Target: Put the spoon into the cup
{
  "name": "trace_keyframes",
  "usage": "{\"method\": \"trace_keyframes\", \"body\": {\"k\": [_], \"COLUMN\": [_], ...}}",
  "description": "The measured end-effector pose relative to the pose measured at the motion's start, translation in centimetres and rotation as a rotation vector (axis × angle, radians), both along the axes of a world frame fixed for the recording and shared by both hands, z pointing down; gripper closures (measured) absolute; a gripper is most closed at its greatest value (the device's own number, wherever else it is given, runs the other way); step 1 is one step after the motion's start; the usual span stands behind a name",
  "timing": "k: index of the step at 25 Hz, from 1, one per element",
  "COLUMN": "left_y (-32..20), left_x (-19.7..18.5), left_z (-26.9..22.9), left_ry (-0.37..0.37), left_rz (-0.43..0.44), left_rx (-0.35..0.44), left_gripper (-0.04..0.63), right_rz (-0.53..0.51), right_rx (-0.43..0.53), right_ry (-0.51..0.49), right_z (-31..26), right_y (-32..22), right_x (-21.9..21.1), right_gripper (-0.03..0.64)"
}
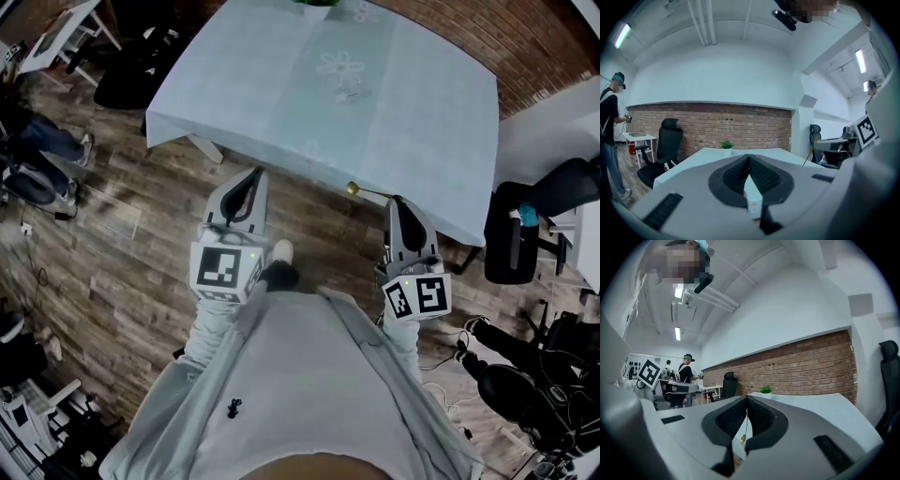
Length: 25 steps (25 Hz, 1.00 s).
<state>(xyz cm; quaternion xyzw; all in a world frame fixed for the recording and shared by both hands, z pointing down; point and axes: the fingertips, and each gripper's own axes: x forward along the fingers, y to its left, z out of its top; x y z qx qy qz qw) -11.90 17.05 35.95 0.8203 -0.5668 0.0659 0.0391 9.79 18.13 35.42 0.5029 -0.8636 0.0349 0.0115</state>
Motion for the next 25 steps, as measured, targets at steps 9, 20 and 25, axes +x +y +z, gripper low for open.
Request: {"method": "trace_keyframes", "body": {"k": [9,20,25], "left_y": [-4.7,-10.6,-16.0], "left_x": [-2.6,-1.2,-0.5], "left_z": [2.1,3.5,2.7], "left_ry": [0.000,0.012,0.010], "left_rz": [0.039,0.044,0.028], "left_rx": [-0.044,-0.079,-0.056], "left_gripper": [0.575,0.575,0.575], "right_rz": [0.055,0.070,0.046], "right_rx": [-0.038,-0.073,-0.052], "right_ry": [0.001,0.014,0.010], "right_z": [1.5,2.7,1.9], "right_y": [-3.9,-9.8,-15.5], "right_x": [-2.0,-0.4,0.1], "right_gripper": [0.597,0.597,0.597]}}
